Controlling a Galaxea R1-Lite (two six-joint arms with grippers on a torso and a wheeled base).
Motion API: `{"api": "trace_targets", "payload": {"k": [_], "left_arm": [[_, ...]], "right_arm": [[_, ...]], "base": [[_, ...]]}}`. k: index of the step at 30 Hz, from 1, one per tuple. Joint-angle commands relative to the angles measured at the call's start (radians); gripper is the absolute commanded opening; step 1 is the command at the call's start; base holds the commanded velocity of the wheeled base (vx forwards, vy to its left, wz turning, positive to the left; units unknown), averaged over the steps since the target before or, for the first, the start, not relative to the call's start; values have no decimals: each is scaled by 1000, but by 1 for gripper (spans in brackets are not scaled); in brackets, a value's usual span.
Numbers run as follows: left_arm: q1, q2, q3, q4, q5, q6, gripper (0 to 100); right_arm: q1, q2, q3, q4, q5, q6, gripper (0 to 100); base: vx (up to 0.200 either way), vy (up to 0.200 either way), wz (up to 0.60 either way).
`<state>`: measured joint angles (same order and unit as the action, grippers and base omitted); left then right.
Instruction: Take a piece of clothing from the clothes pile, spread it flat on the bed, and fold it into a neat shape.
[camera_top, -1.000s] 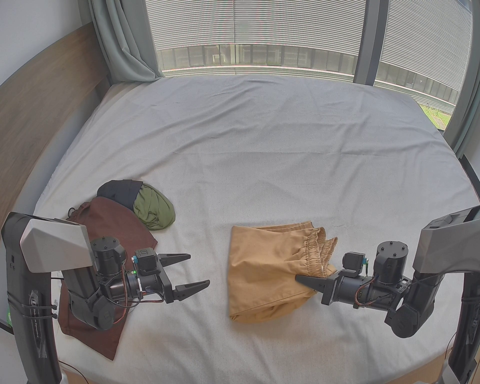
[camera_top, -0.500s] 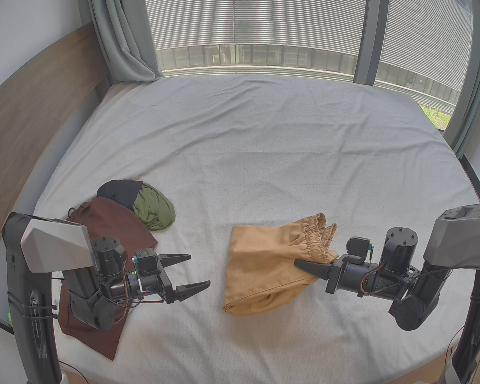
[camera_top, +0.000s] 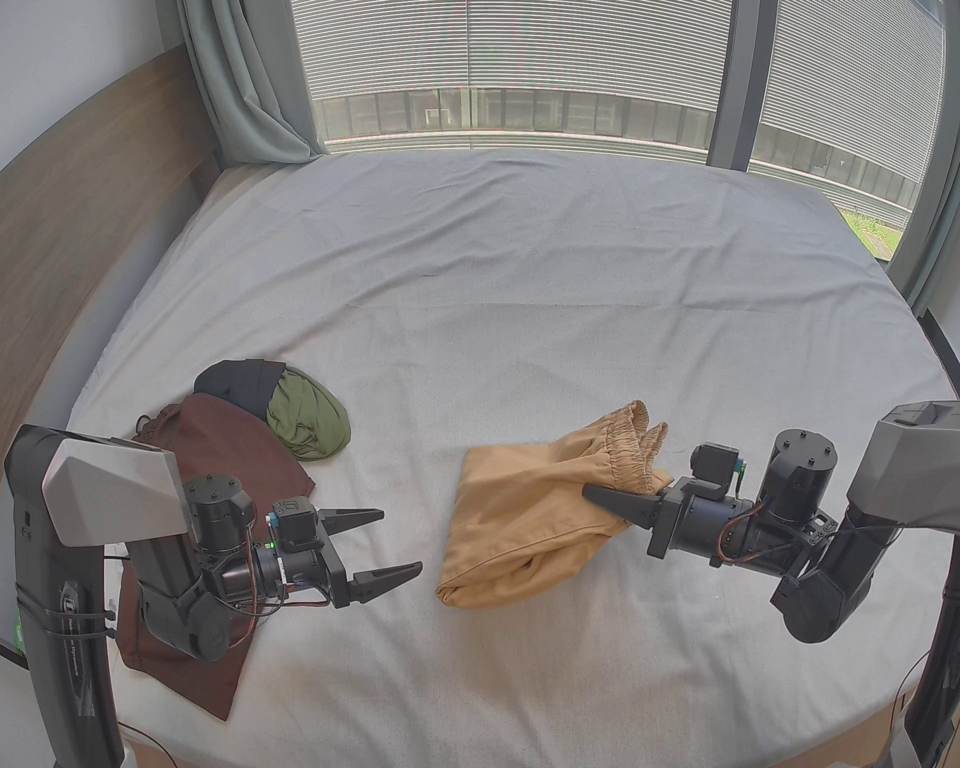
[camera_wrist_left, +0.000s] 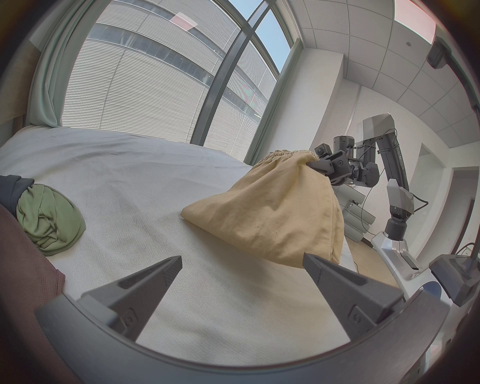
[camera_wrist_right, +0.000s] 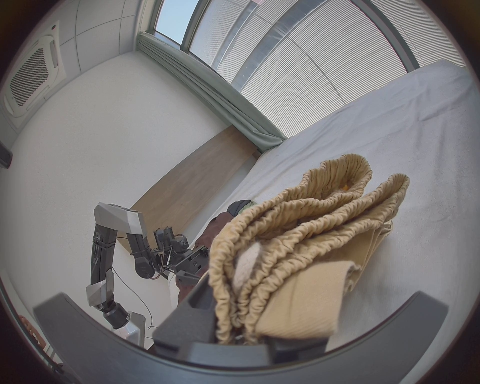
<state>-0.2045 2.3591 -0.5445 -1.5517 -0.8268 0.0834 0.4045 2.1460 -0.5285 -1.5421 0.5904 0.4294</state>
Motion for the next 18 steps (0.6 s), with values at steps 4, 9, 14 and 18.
{"api": "trace_targets", "payload": {"k": [4, 9, 14, 18], "left_arm": [[-1, 0, 1, -1, 0, 1, 100], [2, 0, 0, -1, 0, 1, 100], [0, 0, 1, -1, 0, -1, 100], [2, 0, 1, -1, 0, -1, 100]], "right_arm": [[-10, -1, -57, 0, 0, 3, 0], [-15, -1, -107, -1, -1, 49, 0], [-23, 3, -173, 0, -1, 91, 0], [-26, 6, -202, 2, 0, 104, 0]], "base": [[0, 0, 0], [0, 0, 0], [0, 0, 0], [0, 0, 0]]}}
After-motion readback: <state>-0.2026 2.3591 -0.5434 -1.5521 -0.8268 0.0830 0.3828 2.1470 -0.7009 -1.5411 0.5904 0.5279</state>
